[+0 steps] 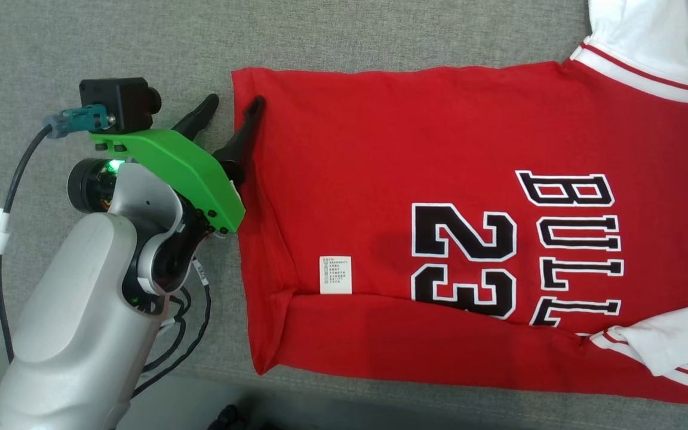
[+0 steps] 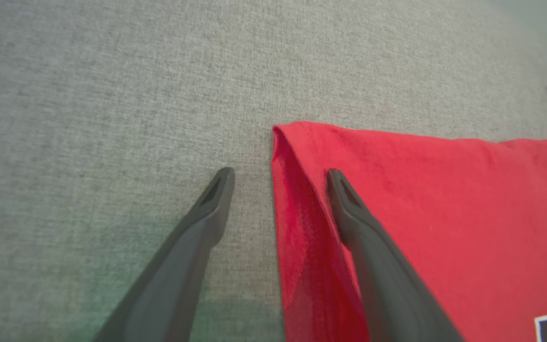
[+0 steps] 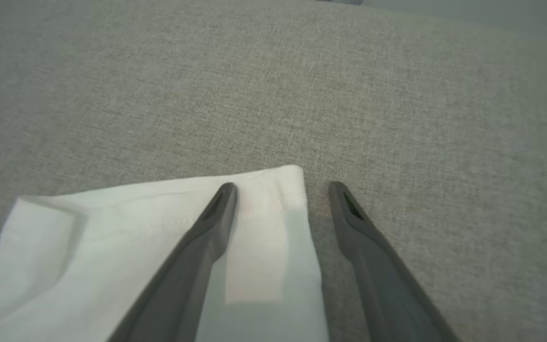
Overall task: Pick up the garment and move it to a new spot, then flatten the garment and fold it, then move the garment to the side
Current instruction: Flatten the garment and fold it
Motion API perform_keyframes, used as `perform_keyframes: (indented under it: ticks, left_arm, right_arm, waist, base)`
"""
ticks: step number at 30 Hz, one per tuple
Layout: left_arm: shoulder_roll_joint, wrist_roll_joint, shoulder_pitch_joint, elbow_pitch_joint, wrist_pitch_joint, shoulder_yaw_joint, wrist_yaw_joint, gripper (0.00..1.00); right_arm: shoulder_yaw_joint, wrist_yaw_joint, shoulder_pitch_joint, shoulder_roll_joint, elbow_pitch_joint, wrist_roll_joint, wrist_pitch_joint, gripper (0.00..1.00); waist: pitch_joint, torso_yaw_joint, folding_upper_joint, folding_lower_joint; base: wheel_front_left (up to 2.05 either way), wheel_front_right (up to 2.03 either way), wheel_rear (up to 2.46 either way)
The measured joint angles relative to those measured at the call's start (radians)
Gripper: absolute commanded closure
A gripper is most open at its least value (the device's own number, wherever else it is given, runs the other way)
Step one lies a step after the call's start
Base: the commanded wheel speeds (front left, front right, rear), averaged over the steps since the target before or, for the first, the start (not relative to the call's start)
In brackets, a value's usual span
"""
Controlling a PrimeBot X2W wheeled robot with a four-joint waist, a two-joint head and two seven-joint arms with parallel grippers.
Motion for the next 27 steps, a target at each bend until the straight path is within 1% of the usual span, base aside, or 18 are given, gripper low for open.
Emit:
perform_keyframes:
  ticks: [8, 15, 18, 22, 23, 24, 25, 26, 27]
  left_arm:
    - [0.000, -0.017, -0.035, 0.032, 0.023, -0.008, -0.007, 0.00]
    - [0.027, 0.004, -0.091, 0.053, 0.116, -0.051, -0.022, 0.00]
    - [0.037, 0.012, -0.118, 0.061, 0.158, -0.067, -0.022, 0.00]
    - [0.040, 0.023, -0.160, 0.077, 0.190, -0.080, -0.018, 0.00]
    - [0.040, 0.024, -0.170, 0.081, 0.198, -0.085, -0.018, 0.00]
    - [0.040, 0.024, -0.178, 0.085, 0.208, -0.090, -0.019, 0.00]
    - [0.040, 0.025, -0.185, 0.089, 0.219, -0.094, -0.021, 0.00]
    - [0.040, 0.025, -0.193, 0.092, 0.228, -0.098, -0.024, 0.30]
    - [0.041, 0.025, -0.200, 0.095, 0.237, -0.102, -0.027, 0.82]
  right_arm:
    - [0.048, 0.000, -0.022, 0.003, 0.032, 0.026, -0.021, 0.00]
    - [0.110, -0.001, -0.046, -0.016, 0.040, 0.048, -0.001, 0.00]
    - [0.125, -0.002, -0.064, -0.020, 0.048, 0.064, 0.022, 0.00]
    - [0.143, -0.002, -0.092, -0.021, 0.058, 0.064, 0.049, 0.00]
    - [0.151, -0.002, -0.098, -0.022, 0.060, 0.065, 0.054, 0.04]
    - [0.156, -0.002, -0.103, -0.022, 0.061, 0.066, 0.060, 0.04]
    - [0.159, -0.002, -0.106, -0.022, 0.063, 0.070, 0.061, 0.26]
    - [0.162, -0.002, -0.110, -0.021, 0.064, 0.071, 0.061, 0.53]
    - [0.170, -0.002, -0.113, -0.021, 0.063, 0.072, 0.061, 0.80]
  waist:
    - [-0.003, -0.016, 0.0000, 0.0000]
    - [-0.007, -0.020, 0.0000, -0.0001]
    - [-0.008, -0.022, 0.0000, 0.0000]
    - [-0.006, -0.026, 0.0000, 0.0000]
    - [-0.006, -0.027, 0.0000, -0.0001]
    - [-0.007, -0.028, 0.0000, 0.0000]
    - [-0.007, -0.029, 0.0000, -0.0001]
    - [-0.007, -0.030, 0.0000, -0.0001]
    - [-0.006, -0.031, 0.0000, -0.0001]
  base:
    - [0.00, 0.00, 0.00]
    - [0.00, 0.00, 0.00]
    - [0.00, 0.00, 0.00]
    - [0.00, 0.00, 0.00]
    - [0.00, 0.00, 0.00]
    - [0.00, 0.00, 0.00]
    - [0.00, 0.00, 0.00]
    - [0.00, 0.00, 0.00]
    - [0.00, 0.00, 0.00]
